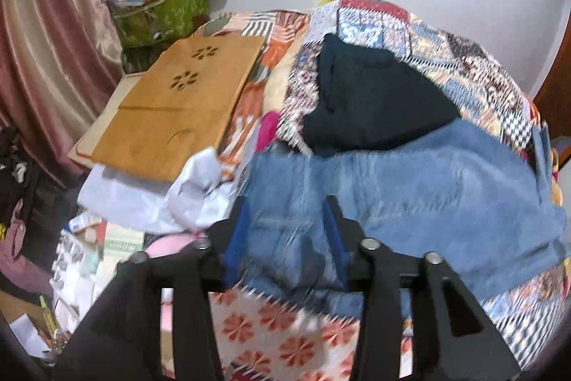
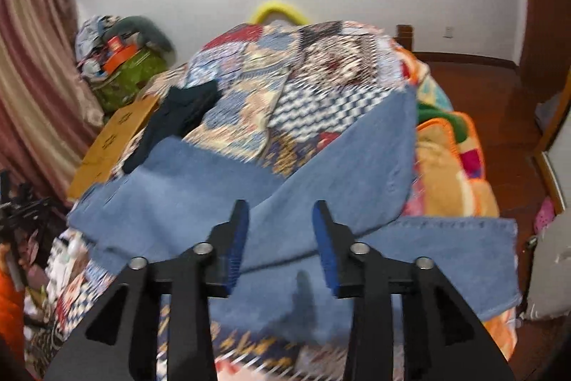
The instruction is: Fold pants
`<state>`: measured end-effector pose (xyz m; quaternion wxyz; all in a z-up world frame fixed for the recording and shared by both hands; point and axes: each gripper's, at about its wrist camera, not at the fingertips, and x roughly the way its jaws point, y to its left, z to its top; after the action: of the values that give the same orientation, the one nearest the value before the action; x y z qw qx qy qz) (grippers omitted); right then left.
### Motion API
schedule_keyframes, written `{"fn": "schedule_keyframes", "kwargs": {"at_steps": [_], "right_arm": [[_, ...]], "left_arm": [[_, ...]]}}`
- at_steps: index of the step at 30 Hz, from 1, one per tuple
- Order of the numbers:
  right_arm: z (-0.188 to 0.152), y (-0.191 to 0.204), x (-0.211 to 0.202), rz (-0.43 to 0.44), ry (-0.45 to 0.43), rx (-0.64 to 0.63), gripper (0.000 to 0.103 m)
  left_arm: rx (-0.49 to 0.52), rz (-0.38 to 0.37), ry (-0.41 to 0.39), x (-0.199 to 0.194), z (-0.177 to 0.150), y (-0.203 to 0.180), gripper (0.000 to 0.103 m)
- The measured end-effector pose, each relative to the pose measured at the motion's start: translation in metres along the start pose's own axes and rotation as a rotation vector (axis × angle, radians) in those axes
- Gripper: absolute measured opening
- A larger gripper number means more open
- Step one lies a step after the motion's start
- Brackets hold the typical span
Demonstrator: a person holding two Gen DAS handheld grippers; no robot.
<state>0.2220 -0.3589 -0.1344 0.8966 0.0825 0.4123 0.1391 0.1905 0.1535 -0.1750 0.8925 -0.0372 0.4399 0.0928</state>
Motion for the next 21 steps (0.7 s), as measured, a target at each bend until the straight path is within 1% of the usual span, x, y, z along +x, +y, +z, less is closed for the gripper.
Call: {"fn": "schedule_keyframes", "kwargs": {"at_steps": [1, 3, 5, 6, 8, 10, 12, 14, 17, 19, 21], "right_arm": [[0.006, -0.007, 0.005, -0.019, 0.003, 0.013, 0.044], [0.02, -0.02, 0.019, -0.05, 0.012, 0.04, 0.047], [0.031, -0.028, 0.034, -0.072, 0.025, 0.055, 0.048], [0.036, -0.031, 0.041, -0.077, 0.031, 0.06, 0.052], [0.045, -0.038, 0.062, -0.098, 0.05, 0.074, 0.057], [0.051, -0.043, 0.085, -0.123, 0.065, 0.099, 0.058], [0.053, -0.048, 0.103, -0.141, 0.071, 0.127, 0.059], [0.055, -0.053, 0.126, -0.151, 0.101, 0.164, 0.059], [0.058, -0.058, 0.157, -0.178, 0.146, 0.176, 0.059], [0.057, -0.065, 0.177, -0.214, 0.181, 0.168, 0.059], [0.053, -0.07, 0.189, -0.215, 0.203, 0.155, 0.058]], "left_arm": [[0.0, -0.004, -0.007, 0.002, 0.005, -0.006, 0.054], [0.015, -0.01, -0.022, 0.014, 0.02, -0.022, 0.06], [0.031, -0.017, -0.019, 0.025, 0.029, -0.036, 0.062], [0.038, -0.026, -0.012, 0.034, 0.033, -0.044, 0.063], [0.047, -0.047, 0.016, 0.052, 0.039, -0.059, 0.064], [0.06, -0.07, 0.051, 0.07, 0.043, -0.073, 0.064], [0.077, -0.079, 0.08, 0.085, 0.043, -0.086, 0.065], [0.094, -0.078, 0.107, 0.099, 0.04, -0.097, 0.065], [0.122, -0.089, 0.151, 0.118, 0.032, -0.108, 0.065], [0.139, -0.078, 0.16, 0.124, 0.028, -0.112, 0.065], [0.158, -0.065, 0.157, 0.127, 0.023, -0.116, 0.066]]}}
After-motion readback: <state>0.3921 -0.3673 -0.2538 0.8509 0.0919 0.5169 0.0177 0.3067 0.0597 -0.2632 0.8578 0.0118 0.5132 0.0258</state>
